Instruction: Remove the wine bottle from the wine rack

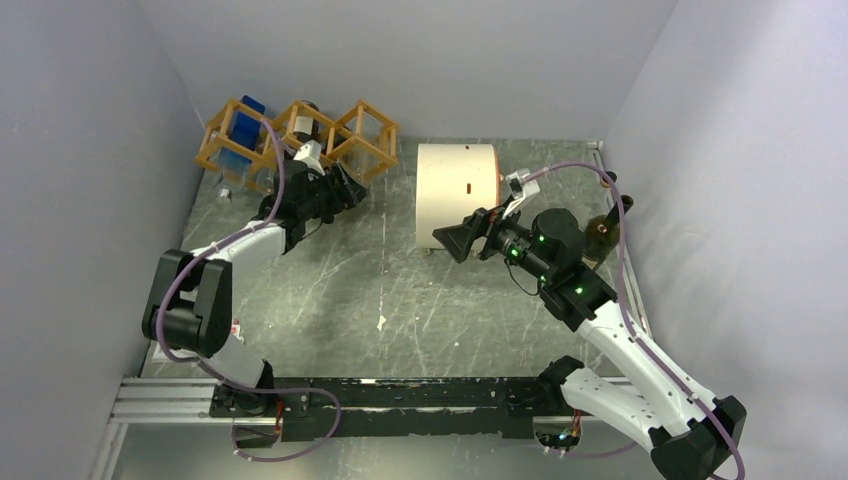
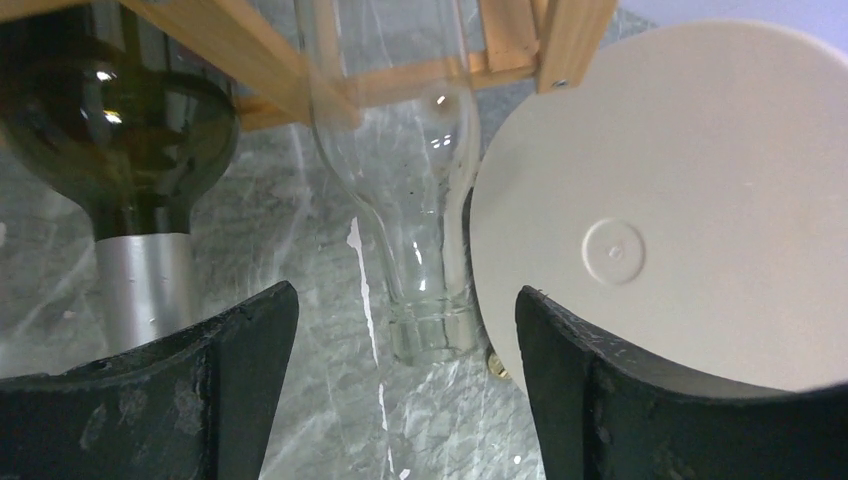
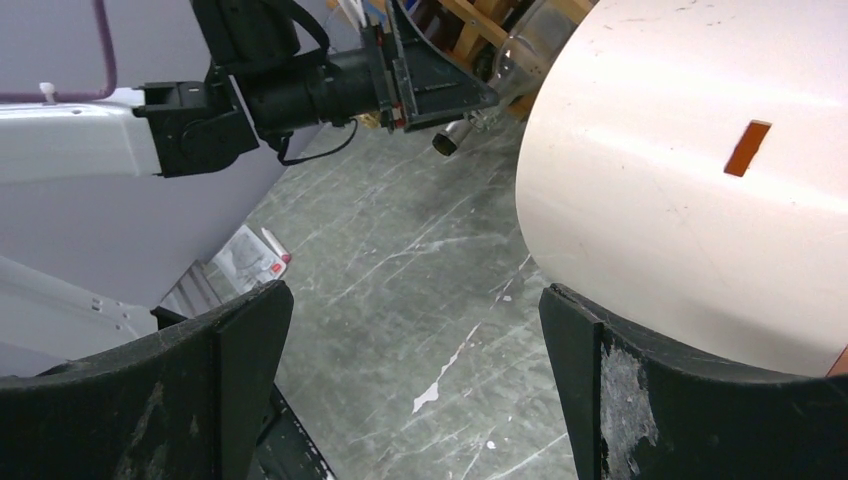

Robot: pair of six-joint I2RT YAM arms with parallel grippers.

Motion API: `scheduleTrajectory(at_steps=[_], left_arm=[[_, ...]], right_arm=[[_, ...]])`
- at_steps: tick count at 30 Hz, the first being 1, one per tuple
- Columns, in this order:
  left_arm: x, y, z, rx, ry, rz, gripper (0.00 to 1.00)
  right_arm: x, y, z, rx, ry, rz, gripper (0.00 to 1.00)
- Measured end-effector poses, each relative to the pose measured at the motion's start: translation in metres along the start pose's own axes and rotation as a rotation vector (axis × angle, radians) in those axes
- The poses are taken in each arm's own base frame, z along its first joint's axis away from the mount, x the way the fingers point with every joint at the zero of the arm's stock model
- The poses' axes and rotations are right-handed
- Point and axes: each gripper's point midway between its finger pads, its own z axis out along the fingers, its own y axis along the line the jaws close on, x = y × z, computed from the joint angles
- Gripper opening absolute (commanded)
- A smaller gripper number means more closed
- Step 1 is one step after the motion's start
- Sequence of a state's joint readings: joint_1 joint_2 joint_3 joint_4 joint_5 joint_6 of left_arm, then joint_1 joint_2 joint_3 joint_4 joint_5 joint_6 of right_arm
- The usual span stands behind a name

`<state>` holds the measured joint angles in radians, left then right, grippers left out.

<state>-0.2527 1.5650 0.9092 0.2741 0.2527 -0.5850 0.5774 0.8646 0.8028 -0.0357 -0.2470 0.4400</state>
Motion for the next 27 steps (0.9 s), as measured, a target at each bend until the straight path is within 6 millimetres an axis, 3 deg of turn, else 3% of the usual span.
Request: scheduleTrajectory(at_steps=[7, 14, 22, 27], left_arm=[[0.01, -0.005, 0.026, -0.002, 0.029, -0.018, 0.66], [0.006, -0.008, 0.039, 0.002, 0.028, -0.016, 0.59], [0.011, -0.003, 0.044, -0.009, 0.043, -0.025, 0.4], [0.013, 0.0, 0.043, -0.022, 0.054, -0.029, 0.16]], right_arm=[[0.002, -0.005, -0.001, 0.025, 0.006, -0.011, 1.0], [0.009, -0.015, -0.001, 0.064, 0.028, -0.028, 1.0], [0.009, -0.018, -0.001, 0.082, 0.026, -0.033, 1.0], [0.009, -0.018, -0.001, 0.082, 0.026, -0.032, 1.0]])
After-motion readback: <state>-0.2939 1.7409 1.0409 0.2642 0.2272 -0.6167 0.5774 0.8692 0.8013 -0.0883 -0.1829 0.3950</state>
